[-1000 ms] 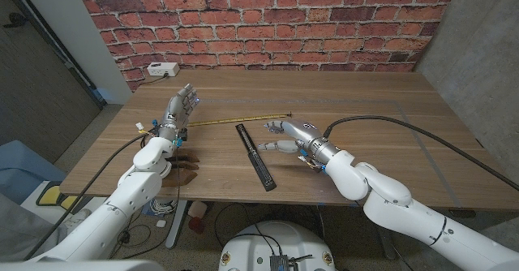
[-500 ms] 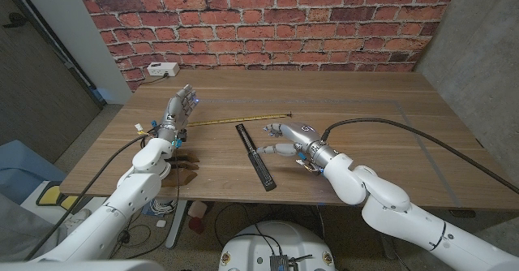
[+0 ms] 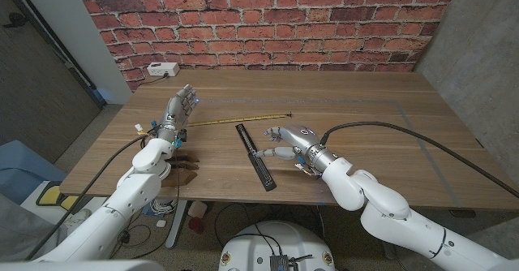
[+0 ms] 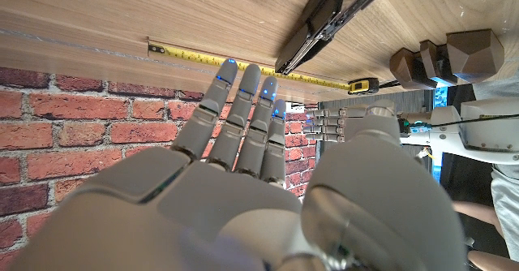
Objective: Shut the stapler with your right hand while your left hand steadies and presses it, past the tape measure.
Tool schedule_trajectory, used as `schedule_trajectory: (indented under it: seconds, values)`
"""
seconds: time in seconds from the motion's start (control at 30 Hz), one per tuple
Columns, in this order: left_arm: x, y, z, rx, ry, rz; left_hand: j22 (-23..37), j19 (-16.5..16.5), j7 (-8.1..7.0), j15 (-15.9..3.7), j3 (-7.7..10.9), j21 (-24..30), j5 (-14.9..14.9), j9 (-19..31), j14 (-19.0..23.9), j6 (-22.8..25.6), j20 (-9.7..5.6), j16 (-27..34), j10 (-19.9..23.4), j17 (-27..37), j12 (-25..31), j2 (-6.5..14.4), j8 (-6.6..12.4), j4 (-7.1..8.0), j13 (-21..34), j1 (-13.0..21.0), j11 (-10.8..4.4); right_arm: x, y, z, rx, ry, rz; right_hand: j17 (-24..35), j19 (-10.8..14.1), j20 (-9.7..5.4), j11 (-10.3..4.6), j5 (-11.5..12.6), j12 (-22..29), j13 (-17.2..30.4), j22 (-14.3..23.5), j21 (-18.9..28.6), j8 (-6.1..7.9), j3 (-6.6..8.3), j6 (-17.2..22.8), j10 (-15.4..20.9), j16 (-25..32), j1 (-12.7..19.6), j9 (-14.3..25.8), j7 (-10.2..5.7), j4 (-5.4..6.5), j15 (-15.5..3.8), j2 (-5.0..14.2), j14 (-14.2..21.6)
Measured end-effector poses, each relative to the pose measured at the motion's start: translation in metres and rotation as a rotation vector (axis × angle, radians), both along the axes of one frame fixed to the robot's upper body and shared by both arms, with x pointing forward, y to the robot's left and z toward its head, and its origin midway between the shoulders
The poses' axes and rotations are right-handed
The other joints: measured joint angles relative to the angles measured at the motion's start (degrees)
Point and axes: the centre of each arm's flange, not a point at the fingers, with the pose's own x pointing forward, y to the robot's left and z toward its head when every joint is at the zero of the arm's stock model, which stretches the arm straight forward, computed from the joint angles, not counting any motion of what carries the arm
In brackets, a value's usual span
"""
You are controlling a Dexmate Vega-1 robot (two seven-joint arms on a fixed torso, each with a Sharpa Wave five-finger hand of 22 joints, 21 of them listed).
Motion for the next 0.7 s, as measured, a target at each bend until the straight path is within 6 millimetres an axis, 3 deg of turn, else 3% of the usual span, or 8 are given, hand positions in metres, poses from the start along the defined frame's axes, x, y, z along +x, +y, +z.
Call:
schedule_trajectory:
  seconds: [0.7]
  values:
    - [-0.003, -0.001, -0.002, -0.002, 0.001, 0.005, 0.0, 0.0, -0.08, 0.00, 0.00, 0.0, 0.0, 0.0, 0.0, 0.1, 0.00, 0.0, 0.3, 0.0, 0.0, 0.3, 0.00, 0.00, 0.0, 0.3, -0.32, -0.007, 0.008, -0.018, -0.006, -0.034, -0.031, 1.0, -0.9, 0.85, 0.60, 0.0, 0.7, 0.8, 0.6, 0.4, -0.40, -0.32, 0.0, 0.6, 0.2, -0.8, 0.0, 1.25, 0.31, 0.06, -0.29, 1.0]
